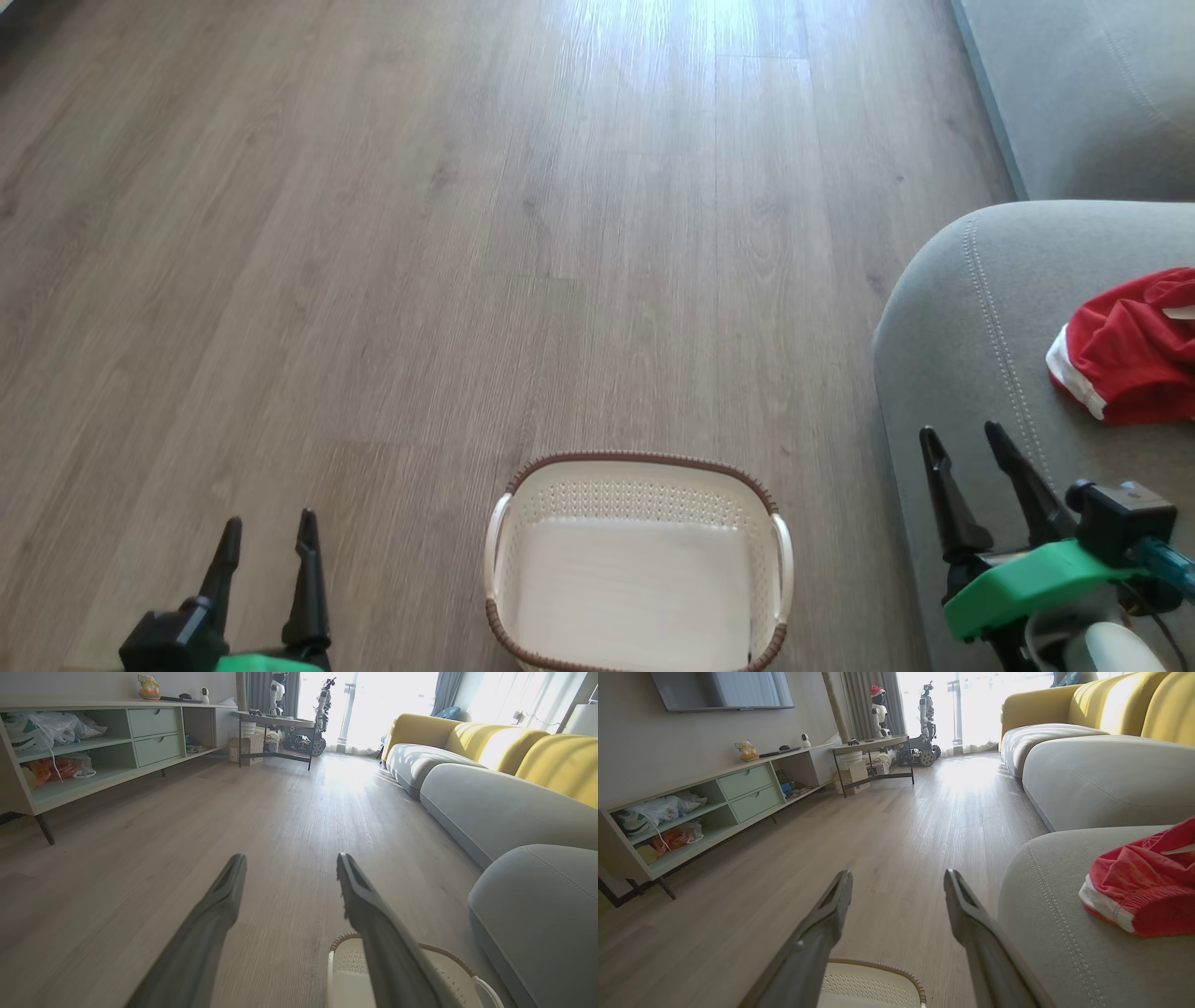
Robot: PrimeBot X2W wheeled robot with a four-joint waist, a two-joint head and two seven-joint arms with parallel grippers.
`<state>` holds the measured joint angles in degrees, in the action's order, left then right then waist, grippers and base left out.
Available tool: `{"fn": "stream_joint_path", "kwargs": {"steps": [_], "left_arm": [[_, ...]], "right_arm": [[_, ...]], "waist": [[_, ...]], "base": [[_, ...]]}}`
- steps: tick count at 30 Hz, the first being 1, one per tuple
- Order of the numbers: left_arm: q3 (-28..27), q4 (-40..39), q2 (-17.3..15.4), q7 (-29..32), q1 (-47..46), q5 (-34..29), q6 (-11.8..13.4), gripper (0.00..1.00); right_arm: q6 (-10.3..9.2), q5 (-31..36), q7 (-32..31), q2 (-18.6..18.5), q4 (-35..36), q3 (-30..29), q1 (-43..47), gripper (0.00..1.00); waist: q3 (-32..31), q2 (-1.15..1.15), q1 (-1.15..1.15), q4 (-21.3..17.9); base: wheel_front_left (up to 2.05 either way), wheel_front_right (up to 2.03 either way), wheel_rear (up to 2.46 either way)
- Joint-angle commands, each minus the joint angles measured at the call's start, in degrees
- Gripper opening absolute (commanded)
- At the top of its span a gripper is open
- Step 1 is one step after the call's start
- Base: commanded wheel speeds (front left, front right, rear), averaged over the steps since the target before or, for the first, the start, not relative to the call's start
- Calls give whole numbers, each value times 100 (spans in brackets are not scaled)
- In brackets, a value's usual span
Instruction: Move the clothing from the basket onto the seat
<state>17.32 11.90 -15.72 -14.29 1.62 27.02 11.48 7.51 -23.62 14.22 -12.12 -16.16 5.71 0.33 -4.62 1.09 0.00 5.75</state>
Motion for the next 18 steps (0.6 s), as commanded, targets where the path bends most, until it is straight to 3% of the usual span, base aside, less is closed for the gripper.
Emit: {"fn": "stream_joint_path", "kwargs": {"steps": [1, 9, 18], "left_arm": [[-303, -246, -13, -71, -131, -86, -78, 100], [-686, -600, 276, -71, 126, -555, -566, 100], [-932, -381, 524, -71, 125, -713, -942, 100]], "right_arm": [[-2, 87, 75, -9, 258, 3, -104, 100], [-2, 373, 77, 149, 509, -166, 81, 100], [-2, 378, 77, 134, 523, -116, 14, 100]], "waist": [[-9, 0, 0, -10], [-53, 0, 0, -77], [49, 0, 0, -144]], "base": [[0, 0, 0], [0, 0, 0], [0, 0, 0]]}}
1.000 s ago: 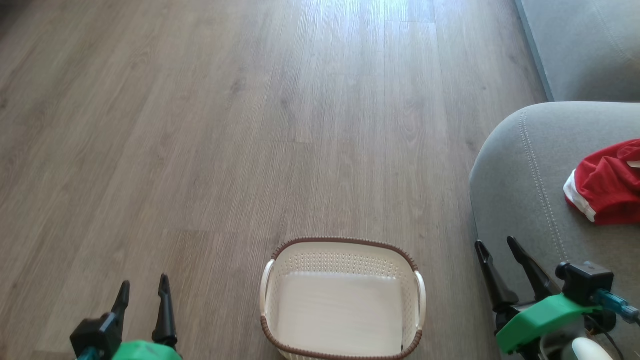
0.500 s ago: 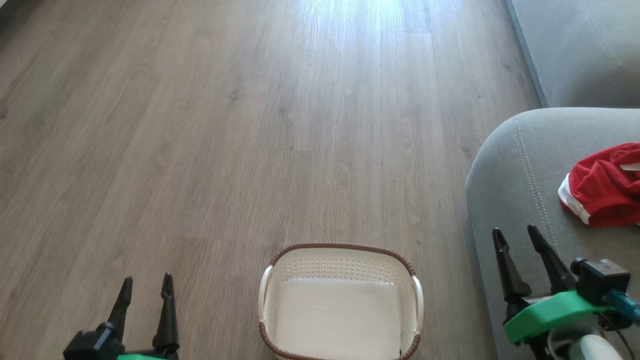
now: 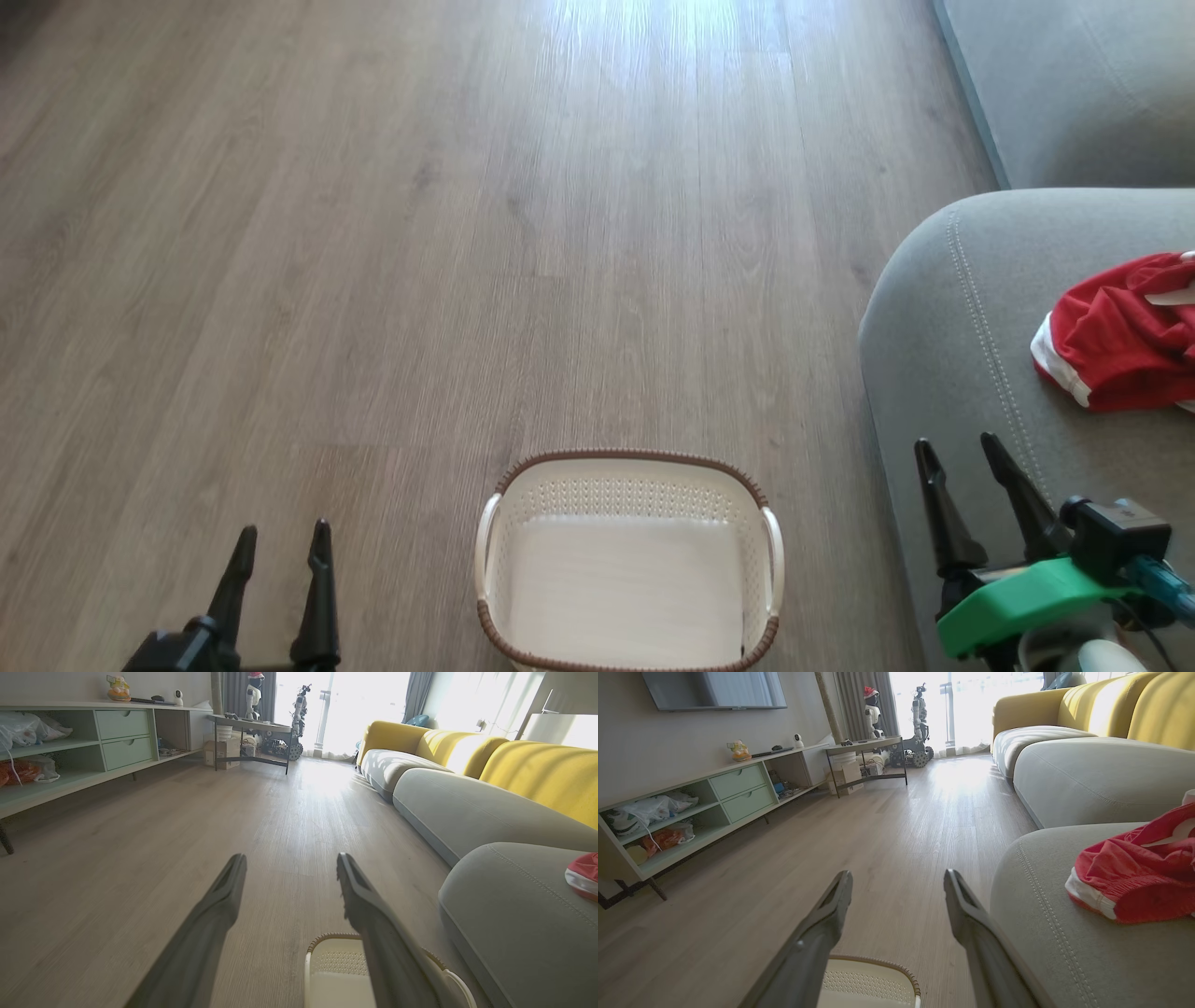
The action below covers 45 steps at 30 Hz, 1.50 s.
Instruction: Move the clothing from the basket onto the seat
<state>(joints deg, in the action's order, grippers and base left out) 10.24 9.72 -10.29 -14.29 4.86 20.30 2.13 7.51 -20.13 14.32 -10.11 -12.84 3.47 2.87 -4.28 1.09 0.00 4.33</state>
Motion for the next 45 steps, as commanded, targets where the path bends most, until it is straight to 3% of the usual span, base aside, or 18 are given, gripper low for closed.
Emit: {"fn": "stream_joint_path", "kwargs": {"steps": [1, 10, 37, 38, 45], "left_arm": [[-239, -132, 9, -71, -211, -54, -31, 100], [-352, -35, 195, -71, -280, -240, -240, 100], [-764, -27, 491, -71, -291, -577, -497, 100], [-561, 113, 487, 0, -31, -536, -484, 0], [-589, 527, 524, 84, -7, -353, -510, 0]], "right_arm": [[-2, 4, 67, -62, 174, 127, -253, 100], [-2, -7, 67, -71, 79, 151, -330, 100], [-2, 36, 68, -70, 105, 139, -361, 100], [0, 41, 7, 10, -63, 43, -108, 0], [0, -126, -58, 99, -424, 57, 8, 0]], "waist": [[36, 0, 0, -7], [151, 0, 0, -46], [229, 0, 0, -143], [229, 0, 0, -144], [235, -1, 0, -152]], "base": [[0, 0, 0], [0, 0, 0], [0, 0, 0], [0, 0, 0], [0, 0, 0]]}}
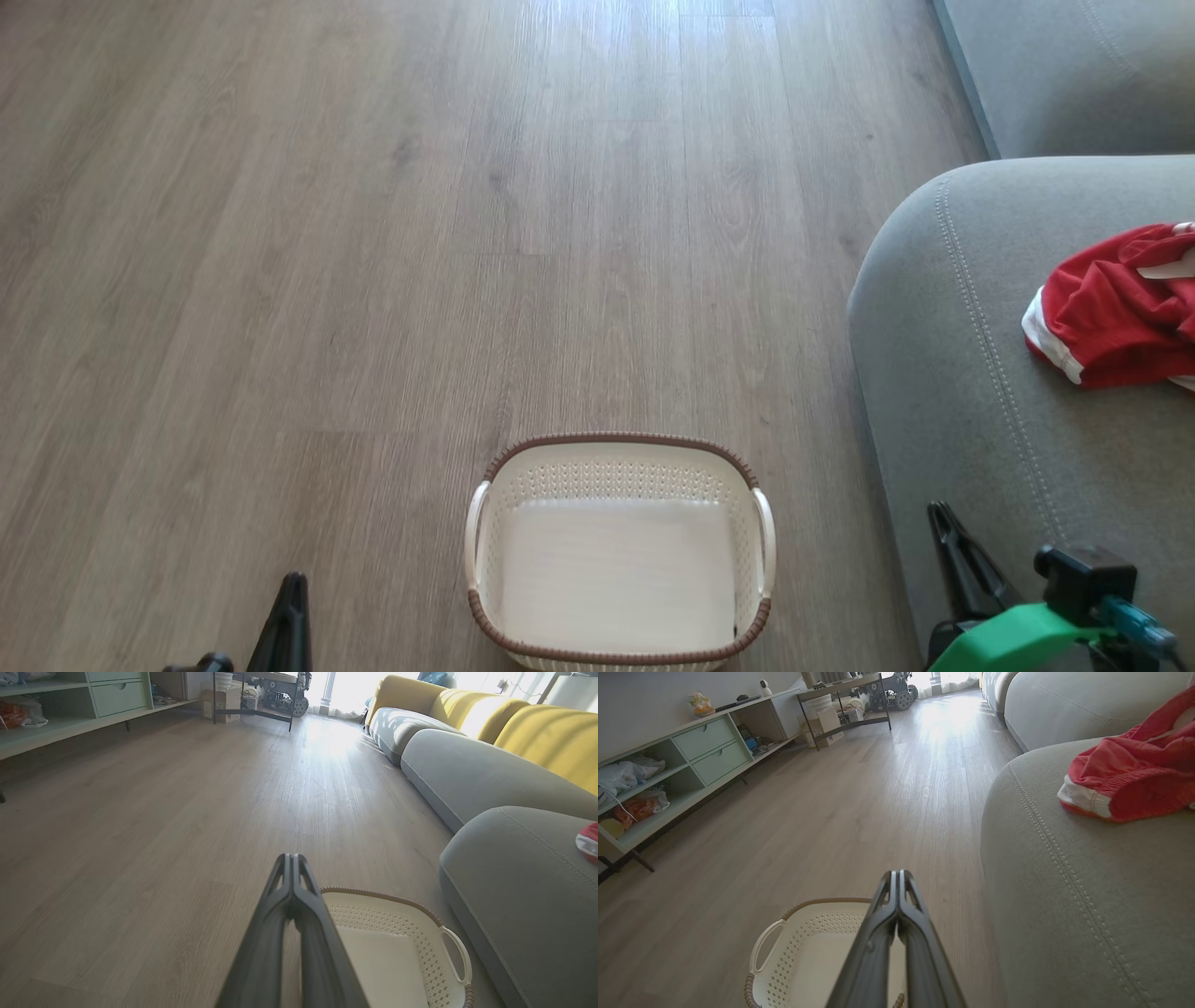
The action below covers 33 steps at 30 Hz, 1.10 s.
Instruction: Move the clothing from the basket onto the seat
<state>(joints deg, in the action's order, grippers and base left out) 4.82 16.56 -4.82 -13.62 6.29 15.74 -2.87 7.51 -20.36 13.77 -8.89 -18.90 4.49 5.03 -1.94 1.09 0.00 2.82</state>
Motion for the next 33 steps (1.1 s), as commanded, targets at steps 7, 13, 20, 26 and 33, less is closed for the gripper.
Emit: {"fn": "stream_joint_path", "kwargs": {"steps": [7, 13, 20, 26, 33], "left_arm": [[-111, -183, -11, 133, -222, 535, -4, 0], [-157, -234, 0, 224, -266, 909, 9, 0], [-217, -291, 12, 333, -322, 1342, 27, 0], [-269, -334, 23, 429, -373, 1712, 41, 0], [-323, -373, 34, 525, -426, 2083, 54, 0]], "right_arm": [[0, -506, -122, 12, 186, -111, -276, 0], [0, -853, -222, 43, 191, -163, -333, 0], [0, -1259, -337, 79, 199, -224, -399, 0], [0, -1605, -436, 108, 204, -275, -456, 0], [-1, -1954, -534, 136, 210, -326, -513, 0]], "waist": [[10, -5, 0, -17], [31, 0, 0, -31], [47, 0, 0, -48], [61, 0, 0, -62], [75, 0, 0, -76]], "base": [[0, 0, 0], [0, 0, 0], [0, 0, 0], [0, 0, 0], [0, 0, 0]]}}
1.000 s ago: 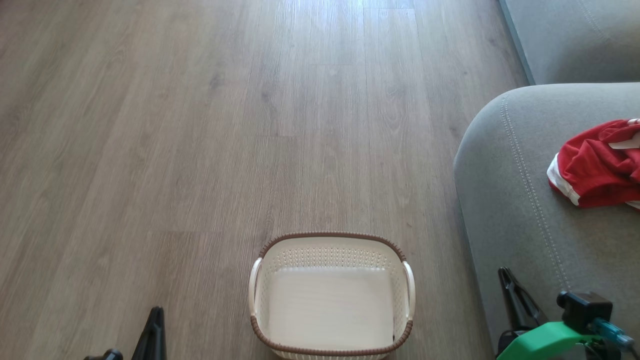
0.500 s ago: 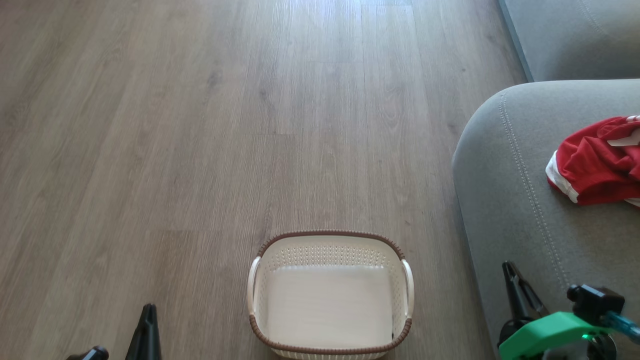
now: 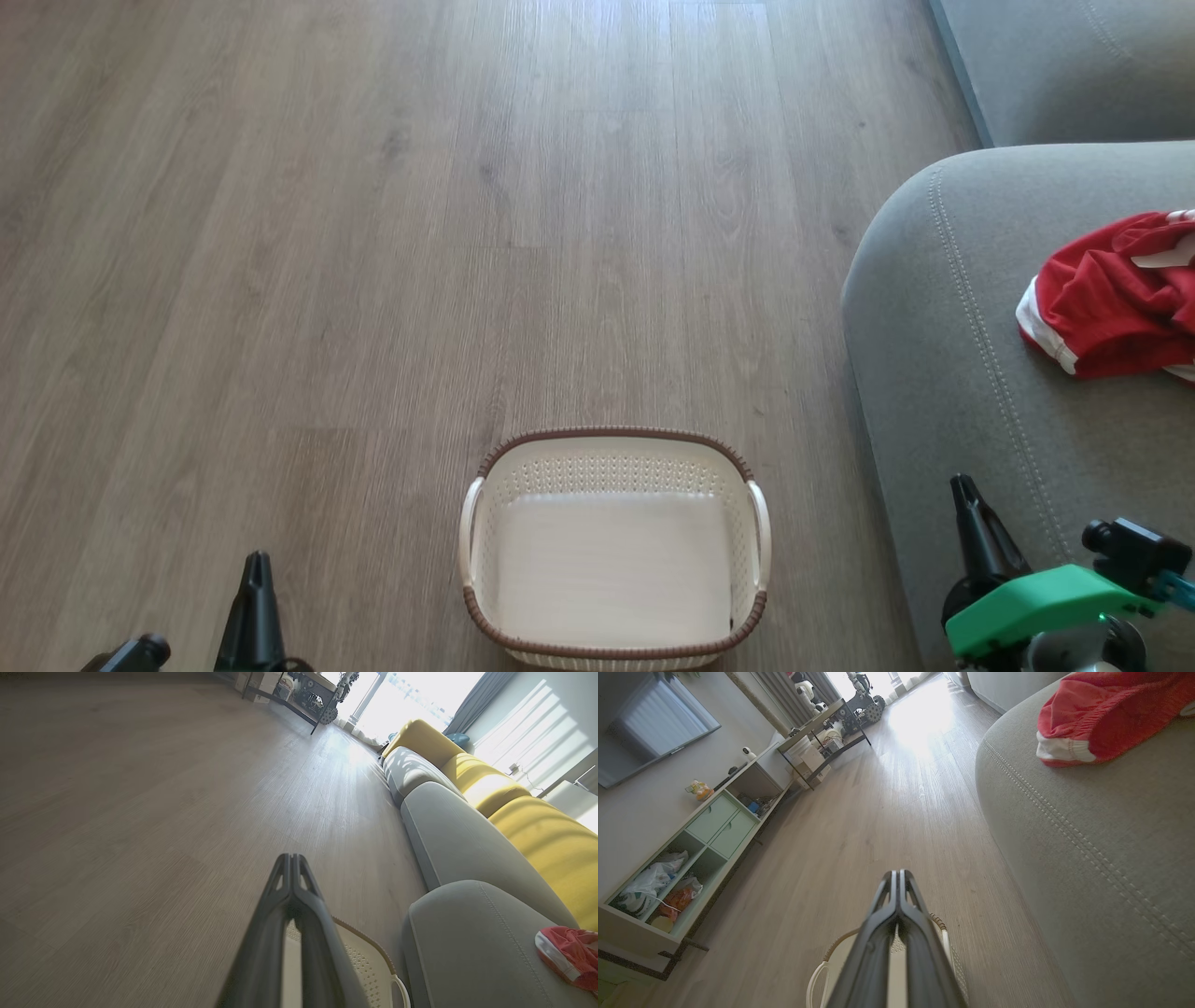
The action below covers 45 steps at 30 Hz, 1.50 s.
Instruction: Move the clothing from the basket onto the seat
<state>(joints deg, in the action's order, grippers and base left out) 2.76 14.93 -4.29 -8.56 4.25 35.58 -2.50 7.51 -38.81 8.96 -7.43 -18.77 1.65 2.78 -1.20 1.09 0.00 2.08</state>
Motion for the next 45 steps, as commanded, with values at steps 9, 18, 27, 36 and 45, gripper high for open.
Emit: {"fn": "stream_joint_path", "kwargs": {"steps": [9, 18, 27, 36, 45], "left_arm": [[-200, -264, -3, 167, -304, 654, 33, 0], [-282, -316, 13, 314, -387, 1208, 48, 0], [-366, -367, 29, 462, -471, 1763, 63, 0], [-458, -423, 47, 625, -564, 2377, 79, 0], [-532, -468, 61, 757, -639, 2870, 92, 0]], "right_arm": [[-1, -636, -198, 30, 204, -115, -374, 0], [-1, -1167, -340, 67, 211, -184, -460, 0], [-1, -1701, -478, 100, 219, -248, -545, 0], [-1, -2299, -626, 132, 228, -312, -639, 0], [-1, -2784, -740, 153, 235, -358, -713, 0]], "waist": [[21, 0, 0, -22], [42, 0, 0, -43], [62, 0, 0, -64], [85, 0, 0, -88], [103, 0, 0, -106]], "base": [[0, 0, 0], [0, 0, 0], [0, 0, 0], [0, 0, 0], [0, 0, 0]]}}
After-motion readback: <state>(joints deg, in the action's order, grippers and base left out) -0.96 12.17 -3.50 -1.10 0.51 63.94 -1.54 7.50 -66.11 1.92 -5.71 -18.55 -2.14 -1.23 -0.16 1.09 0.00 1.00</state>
